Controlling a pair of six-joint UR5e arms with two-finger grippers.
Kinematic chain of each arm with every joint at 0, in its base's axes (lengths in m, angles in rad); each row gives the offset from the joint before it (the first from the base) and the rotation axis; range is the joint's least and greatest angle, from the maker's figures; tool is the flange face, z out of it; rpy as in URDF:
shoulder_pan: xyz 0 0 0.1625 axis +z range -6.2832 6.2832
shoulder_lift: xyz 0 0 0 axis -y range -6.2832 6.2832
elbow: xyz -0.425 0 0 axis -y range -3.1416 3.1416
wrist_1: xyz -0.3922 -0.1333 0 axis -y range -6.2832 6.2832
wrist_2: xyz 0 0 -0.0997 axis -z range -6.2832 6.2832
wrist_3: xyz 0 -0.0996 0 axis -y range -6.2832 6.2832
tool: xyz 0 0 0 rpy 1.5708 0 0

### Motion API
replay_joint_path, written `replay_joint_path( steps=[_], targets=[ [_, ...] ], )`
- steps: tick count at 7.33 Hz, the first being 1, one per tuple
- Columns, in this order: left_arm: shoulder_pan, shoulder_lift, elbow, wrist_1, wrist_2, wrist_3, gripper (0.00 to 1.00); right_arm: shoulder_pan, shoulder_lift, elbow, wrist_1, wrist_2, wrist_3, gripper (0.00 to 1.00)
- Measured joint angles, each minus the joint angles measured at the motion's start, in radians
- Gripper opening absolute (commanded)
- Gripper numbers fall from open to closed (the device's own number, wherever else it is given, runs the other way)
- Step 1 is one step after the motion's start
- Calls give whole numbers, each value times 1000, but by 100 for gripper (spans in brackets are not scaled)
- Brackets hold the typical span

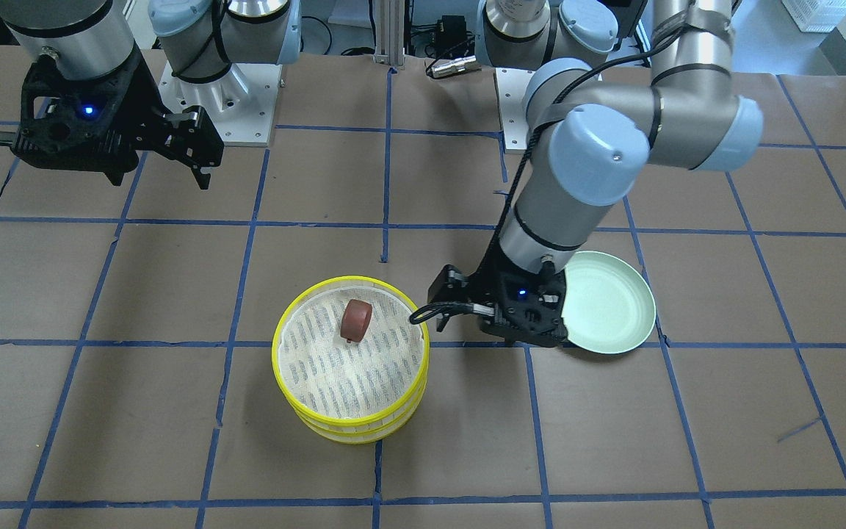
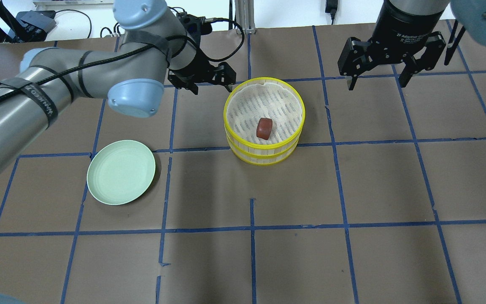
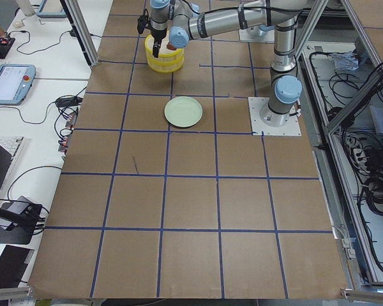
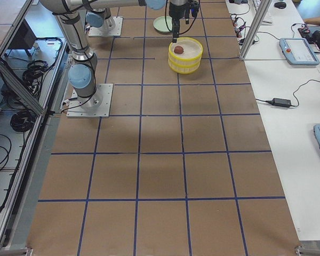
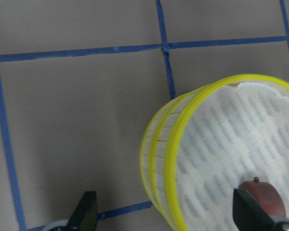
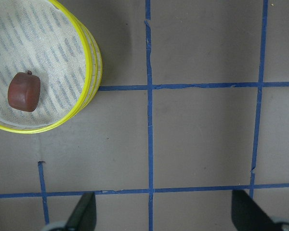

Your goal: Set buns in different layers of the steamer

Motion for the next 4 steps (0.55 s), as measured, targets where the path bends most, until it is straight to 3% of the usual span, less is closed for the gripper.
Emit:
replay_joint_path(
  steps=[2,4],
  targets=[
    [77,103,11,-235,92,36,100,4,0,0,-2,2,0,100],
    [86,191,12,-374,159,41,100,1,1,0,-1,0,1,100]
  ],
)
